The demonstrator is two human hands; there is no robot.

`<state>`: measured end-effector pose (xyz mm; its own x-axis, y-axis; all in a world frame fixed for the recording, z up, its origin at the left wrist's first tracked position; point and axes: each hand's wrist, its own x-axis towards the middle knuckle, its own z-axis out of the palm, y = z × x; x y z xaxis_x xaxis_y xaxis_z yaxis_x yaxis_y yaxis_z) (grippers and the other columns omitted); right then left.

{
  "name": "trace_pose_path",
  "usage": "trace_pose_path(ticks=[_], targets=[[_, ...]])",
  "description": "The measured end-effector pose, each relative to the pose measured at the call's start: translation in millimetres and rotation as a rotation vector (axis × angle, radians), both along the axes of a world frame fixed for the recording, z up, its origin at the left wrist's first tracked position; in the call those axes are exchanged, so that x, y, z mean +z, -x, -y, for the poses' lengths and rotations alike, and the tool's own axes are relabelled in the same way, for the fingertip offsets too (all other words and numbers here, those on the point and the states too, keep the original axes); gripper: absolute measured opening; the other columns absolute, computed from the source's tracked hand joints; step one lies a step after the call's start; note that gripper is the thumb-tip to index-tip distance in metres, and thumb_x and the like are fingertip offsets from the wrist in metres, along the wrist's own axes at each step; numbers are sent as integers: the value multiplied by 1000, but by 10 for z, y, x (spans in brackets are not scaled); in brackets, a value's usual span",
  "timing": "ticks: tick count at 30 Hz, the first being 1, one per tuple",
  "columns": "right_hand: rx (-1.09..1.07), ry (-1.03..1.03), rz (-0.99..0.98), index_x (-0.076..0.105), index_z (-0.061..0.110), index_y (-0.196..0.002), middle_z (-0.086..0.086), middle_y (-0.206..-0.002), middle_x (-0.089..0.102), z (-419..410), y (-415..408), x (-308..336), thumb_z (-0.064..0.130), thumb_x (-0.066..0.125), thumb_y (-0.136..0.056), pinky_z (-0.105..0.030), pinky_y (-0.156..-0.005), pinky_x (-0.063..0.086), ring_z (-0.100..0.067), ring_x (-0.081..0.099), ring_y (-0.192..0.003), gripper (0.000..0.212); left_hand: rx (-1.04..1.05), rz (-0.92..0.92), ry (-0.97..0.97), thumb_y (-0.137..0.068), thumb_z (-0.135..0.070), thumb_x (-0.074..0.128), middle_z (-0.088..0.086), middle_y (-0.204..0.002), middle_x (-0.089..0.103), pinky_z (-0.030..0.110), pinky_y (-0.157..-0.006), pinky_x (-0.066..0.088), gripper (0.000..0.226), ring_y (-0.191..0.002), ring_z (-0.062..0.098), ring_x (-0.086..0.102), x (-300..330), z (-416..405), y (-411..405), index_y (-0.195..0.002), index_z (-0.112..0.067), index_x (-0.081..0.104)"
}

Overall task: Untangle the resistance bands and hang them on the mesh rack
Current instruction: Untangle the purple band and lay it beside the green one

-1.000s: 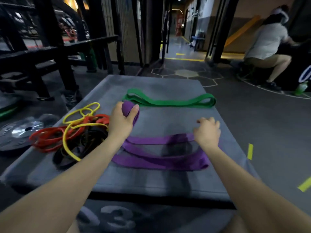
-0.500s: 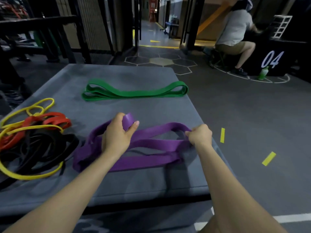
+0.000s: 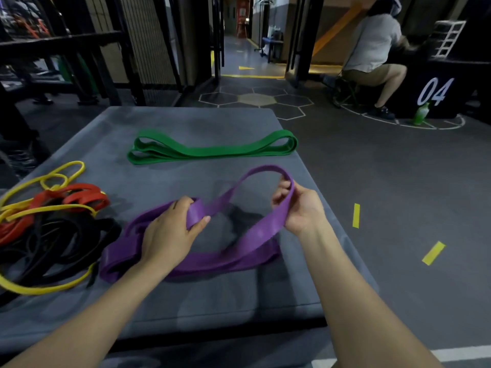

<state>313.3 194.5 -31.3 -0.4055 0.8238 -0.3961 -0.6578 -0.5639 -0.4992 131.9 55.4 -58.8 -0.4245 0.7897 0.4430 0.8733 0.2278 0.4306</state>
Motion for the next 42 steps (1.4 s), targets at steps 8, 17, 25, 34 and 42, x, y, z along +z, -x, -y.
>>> trace_pose_path(ticks=[8, 17, 25, 34, 42], targets=[[132, -688, 1337, 41, 12, -62, -9, -67, 46, 33, -4, -212, 25, 54, -90, -35, -67, 35, -26, 50, -68, 33, 38, 107, -87, -83, -46, 60, 15, -102, 62, 39, -70, 41, 43, -94, 39, 59, 137, -10, 132, -107, -11, 52], [-89, -873, 1744, 68, -1, -96, -24, -104, 64, 74, -309, -134, 3, 48, -88, -38, -82, 46, -40, 59, -98, 22, 73, 280, -303, -86, -35, 62, 11, -89, 61, 29, -67, 33, 39, -85, 30, 58, 403, 123, 392, -107, -4, 55], [59, -1340, 1376, 65, 4, -110, -16, -105, 61, 542, 643, 99, 11, 59, -87, -37, -87, 48, -30, 61, -93, 25, -102, 520, -376, -85, -31, 63, 4, -85, 62, 28, -73, 40, 28, -74, 16, 56, 547, 316, 592, -102, -10, 58], [121, -1665, 1019, 58, 7, -120, -11, -108, 65, 1105, 1335, 956, 24, 69, -81, -26, -83, 44, -23, 61, -98, 43, -350, 706, -448, -89, -16, 57, -17, -63, 59, 12, -64, 42, 9, -60, -7, 52, 1306, 591, 596, -83, -22, 54], [-103, -1824, 1086, 67, 12, -108, -9, -100, 70, 1165, 1133, 2013, 9, 59, -81, -26, -76, 44, -24, 63, -96, 28, -492, 702, -394, -89, -16, 58, -7, -73, 50, 15, -56, 38, 5, -53, -6, 47, 2162, 665, 427, -87, -20, 55]])
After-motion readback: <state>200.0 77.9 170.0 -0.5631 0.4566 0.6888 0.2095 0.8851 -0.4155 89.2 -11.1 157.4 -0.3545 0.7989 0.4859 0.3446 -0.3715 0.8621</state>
